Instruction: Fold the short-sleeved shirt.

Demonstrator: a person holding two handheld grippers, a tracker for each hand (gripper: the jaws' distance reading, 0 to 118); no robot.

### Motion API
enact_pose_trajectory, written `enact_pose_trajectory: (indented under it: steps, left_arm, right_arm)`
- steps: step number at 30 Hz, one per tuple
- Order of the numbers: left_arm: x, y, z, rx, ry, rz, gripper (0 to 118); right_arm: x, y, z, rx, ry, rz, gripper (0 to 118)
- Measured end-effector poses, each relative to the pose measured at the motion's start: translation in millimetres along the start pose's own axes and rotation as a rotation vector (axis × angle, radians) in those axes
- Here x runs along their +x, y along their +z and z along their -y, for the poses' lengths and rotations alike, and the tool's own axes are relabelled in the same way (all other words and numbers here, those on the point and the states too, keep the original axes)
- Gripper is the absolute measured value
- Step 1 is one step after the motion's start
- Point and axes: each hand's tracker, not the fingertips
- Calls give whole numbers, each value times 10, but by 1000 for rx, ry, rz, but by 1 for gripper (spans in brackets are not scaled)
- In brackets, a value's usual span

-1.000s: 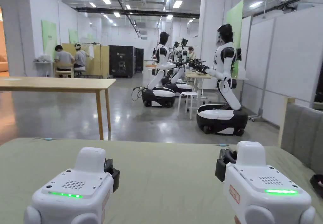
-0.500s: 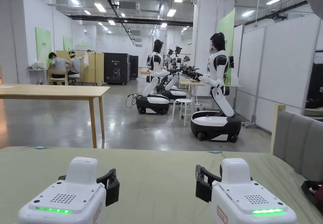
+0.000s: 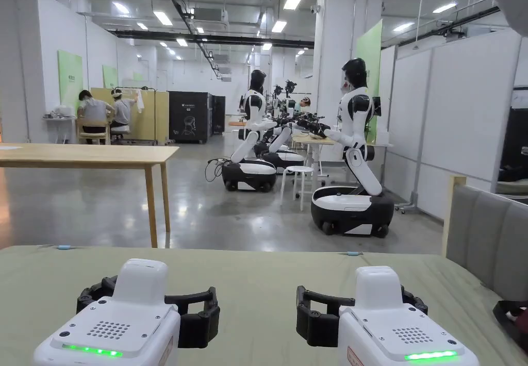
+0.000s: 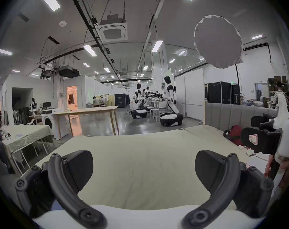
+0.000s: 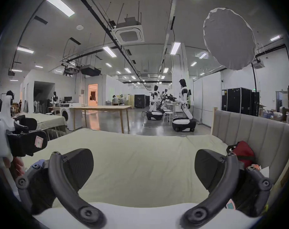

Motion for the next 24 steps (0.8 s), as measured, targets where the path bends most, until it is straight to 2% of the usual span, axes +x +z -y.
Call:
enact_pose_trajectory:
  steps: [3,8,9,14,19,24]
  left_arm:
    - [-17,16,-2,17,7,-5,118]
    - [-47,7,-6,11,30,-7,118]
    - [-46,9,-4,11,31,-8,118]
    - [-40,13,0,12,33,-10,118]
    - [-48,7,11,10,45,-3,118]
    - [-49,8,24,9,43,-4,118]
  right_arm:
    - [-38,7,-56,-16,-20,14,118]
    - [-67,-17,-115,-97,-133,30,118]
    - [-92,-19,-143,-122,-130,62,118]
    - [-257,-55,-152,-154,-7,241,118]
    - [-228,-25,-135,-151,-51,145,118]
    - [-200,11,-151,-126,-60,137,118]
